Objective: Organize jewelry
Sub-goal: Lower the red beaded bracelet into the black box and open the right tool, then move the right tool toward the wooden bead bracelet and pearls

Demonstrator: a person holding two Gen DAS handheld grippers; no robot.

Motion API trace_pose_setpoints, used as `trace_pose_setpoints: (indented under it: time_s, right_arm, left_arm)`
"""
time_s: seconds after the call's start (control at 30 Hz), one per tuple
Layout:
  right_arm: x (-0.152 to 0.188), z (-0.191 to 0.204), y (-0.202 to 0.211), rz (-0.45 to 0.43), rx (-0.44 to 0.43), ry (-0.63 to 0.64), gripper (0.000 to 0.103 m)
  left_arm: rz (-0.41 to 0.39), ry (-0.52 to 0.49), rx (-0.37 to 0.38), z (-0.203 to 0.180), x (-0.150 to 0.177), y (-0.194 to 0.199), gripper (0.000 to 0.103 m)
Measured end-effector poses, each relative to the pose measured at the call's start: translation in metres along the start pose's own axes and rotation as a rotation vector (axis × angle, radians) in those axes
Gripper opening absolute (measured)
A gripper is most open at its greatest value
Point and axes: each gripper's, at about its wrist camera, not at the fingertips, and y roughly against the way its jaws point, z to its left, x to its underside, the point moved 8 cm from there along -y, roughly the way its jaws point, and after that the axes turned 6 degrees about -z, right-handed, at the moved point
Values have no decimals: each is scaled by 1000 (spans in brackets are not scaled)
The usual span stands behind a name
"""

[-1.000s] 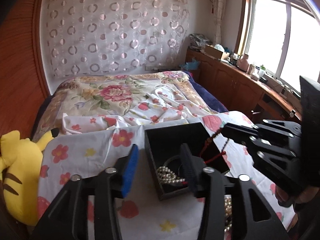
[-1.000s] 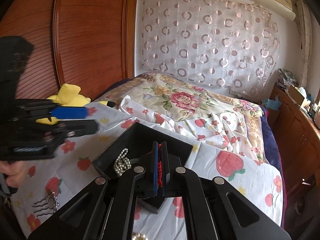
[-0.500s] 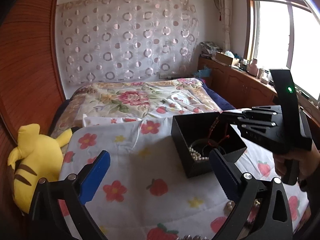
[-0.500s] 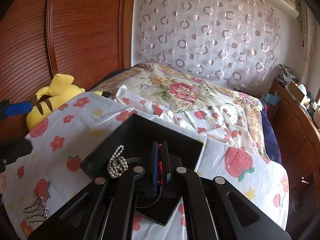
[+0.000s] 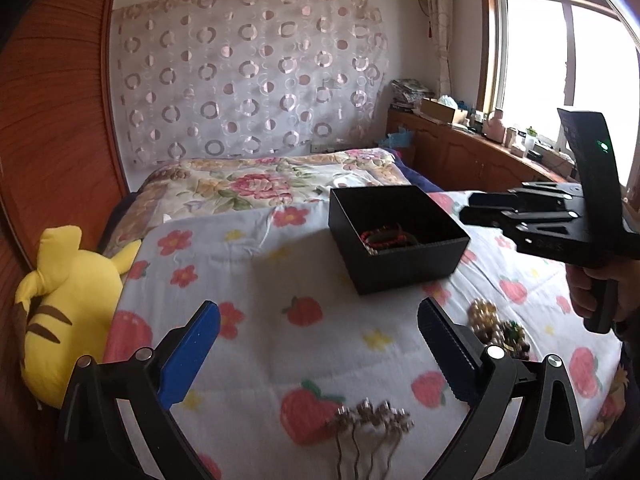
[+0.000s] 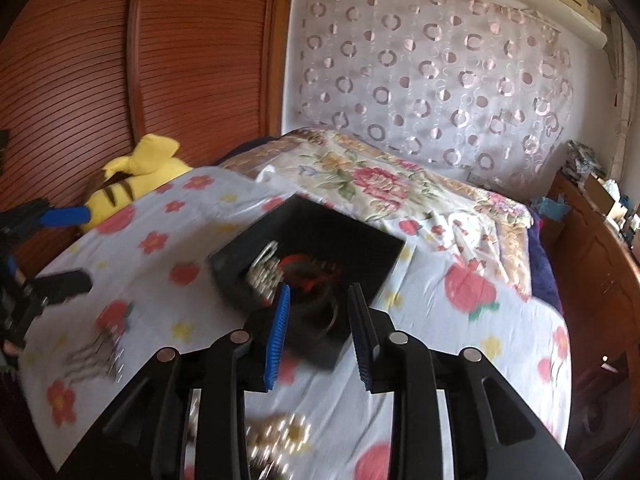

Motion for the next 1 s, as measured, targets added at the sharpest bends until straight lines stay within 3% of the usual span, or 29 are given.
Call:
trace_pose_setpoints:
  time_s: [0.33,0.73,1.0]
  right_arm:
    - [62,30,17,83,-84,-25,32]
    - [73,95,12,155,-184,78,32]
    - [81,85,8,221,-147,111,31]
  left_arm:
    - [31,5,22,-12,37,24,95]
    - [80,34,12,-4,73,43,95]
    - [90,43,24,-7,81,47,95]
